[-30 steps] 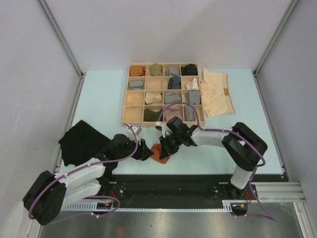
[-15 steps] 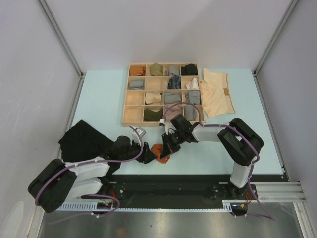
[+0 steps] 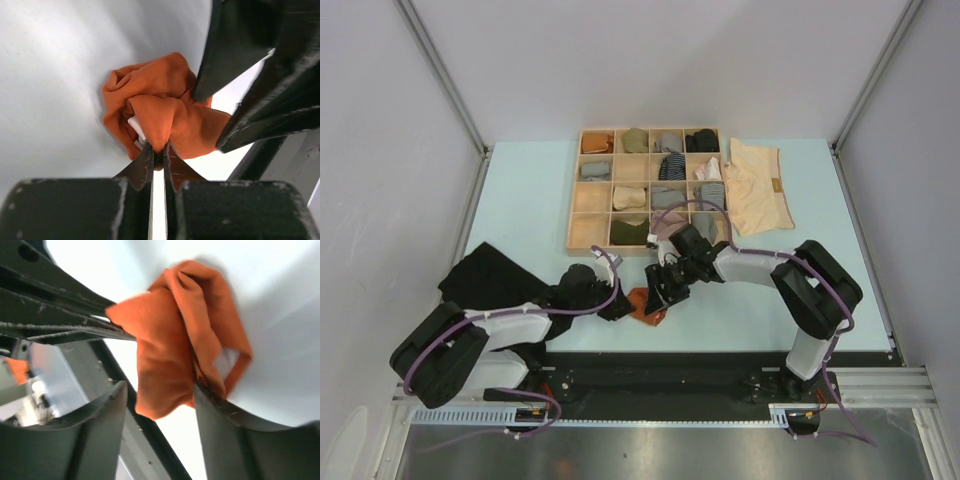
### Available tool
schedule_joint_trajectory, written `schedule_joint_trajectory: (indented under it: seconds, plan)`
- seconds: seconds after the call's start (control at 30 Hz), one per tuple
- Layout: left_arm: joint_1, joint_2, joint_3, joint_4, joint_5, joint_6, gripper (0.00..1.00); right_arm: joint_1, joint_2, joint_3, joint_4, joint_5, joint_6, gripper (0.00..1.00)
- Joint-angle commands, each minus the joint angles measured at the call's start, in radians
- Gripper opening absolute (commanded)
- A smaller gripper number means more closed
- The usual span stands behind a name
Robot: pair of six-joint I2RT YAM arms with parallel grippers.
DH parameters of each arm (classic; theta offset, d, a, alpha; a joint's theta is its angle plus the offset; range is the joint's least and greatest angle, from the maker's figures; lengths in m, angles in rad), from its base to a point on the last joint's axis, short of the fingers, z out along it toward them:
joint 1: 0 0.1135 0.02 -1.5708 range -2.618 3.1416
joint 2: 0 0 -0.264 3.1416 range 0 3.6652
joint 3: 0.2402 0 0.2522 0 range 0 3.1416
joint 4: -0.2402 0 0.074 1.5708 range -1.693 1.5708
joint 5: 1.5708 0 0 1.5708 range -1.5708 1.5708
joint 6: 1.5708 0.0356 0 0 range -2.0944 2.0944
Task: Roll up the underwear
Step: Roll the underwear to the center of the board.
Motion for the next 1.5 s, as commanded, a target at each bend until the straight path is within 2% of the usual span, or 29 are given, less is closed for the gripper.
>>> schedule_joint_trajectory:
  seconds: [0.0, 0.2, 0.4, 0.7, 0.9, 1.2, 1.3, 1.47]
  plan:
    - [-0.001, 0.04, 0.077, -0.09, -0.059, -0.023, 0.04, -0.02, -0.091, 0.023, -0.122, 0.165, -0.069, 0.67]
    - [-0.001, 0.096, 0.123, -0.13, -0.025, -0.035, 0.03, -0.023, -0.179, -0.026, -0.098, 0.245, -0.091, 0.74]
    - [-0.001, 0.142, 0.162, -0.181, -0.004, -0.023, 0.02, -0.023, -0.199, -0.102, 0.133, 0.256, -0.092, 0.77]
    - [0.0, 0.172, 0.182, -0.199, 0.009, -0.024, 0.01, -0.018, -0.159, -0.133, 0.353, 0.302, -0.157, 0.79]
    - [0.002, 0.181, 0.189, -0.205, 0.007, -0.024, 0.0, -0.02, -0.069, -0.121, 0.408, 0.222, -0.181, 0.79]
    - [0.011, 0.181, 0.185, -0.213, 0.007, -0.024, 0.0, -0.015, -0.056, -0.149, 0.477, 0.06, -0.174, 0.79]
    - [0.015, 0.181, 0.186, -0.216, 0.006, -0.031, 0.0, 0.002, -0.049, -0.133, 0.433, 0.043, -0.192, 0.78]
    - [0.025, 0.176, 0.186, -0.22, 0.003, -0.04, 0.0, 0.043, -0.062, -0.132, 0.367, 0.104, -0.212, 0.76]
